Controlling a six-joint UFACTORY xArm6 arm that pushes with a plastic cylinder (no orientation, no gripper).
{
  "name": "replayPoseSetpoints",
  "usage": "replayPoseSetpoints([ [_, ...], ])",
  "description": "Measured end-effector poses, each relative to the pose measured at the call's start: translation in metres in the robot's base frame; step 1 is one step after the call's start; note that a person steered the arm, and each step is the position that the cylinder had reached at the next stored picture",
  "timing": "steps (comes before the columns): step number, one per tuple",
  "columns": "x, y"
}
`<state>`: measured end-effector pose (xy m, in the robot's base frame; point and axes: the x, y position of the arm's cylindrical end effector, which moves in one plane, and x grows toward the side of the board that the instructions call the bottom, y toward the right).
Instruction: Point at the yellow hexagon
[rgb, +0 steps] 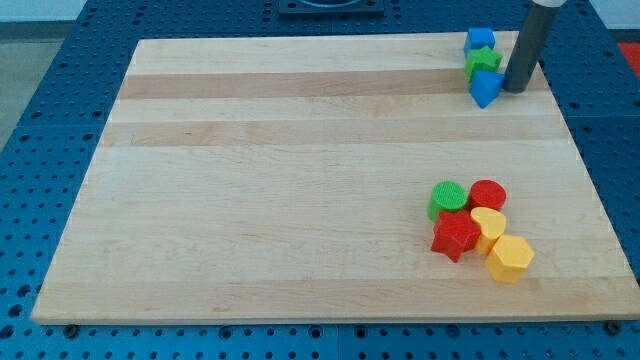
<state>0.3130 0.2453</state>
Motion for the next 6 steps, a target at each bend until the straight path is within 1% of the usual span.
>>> replayPoseSetpoints([
  [1,0.004,0.012],
  [2,0.040,0.039],
  [4,0.046,0.041],
  [5,0.055,0.012],
  [6,0.080,-0.013],
])
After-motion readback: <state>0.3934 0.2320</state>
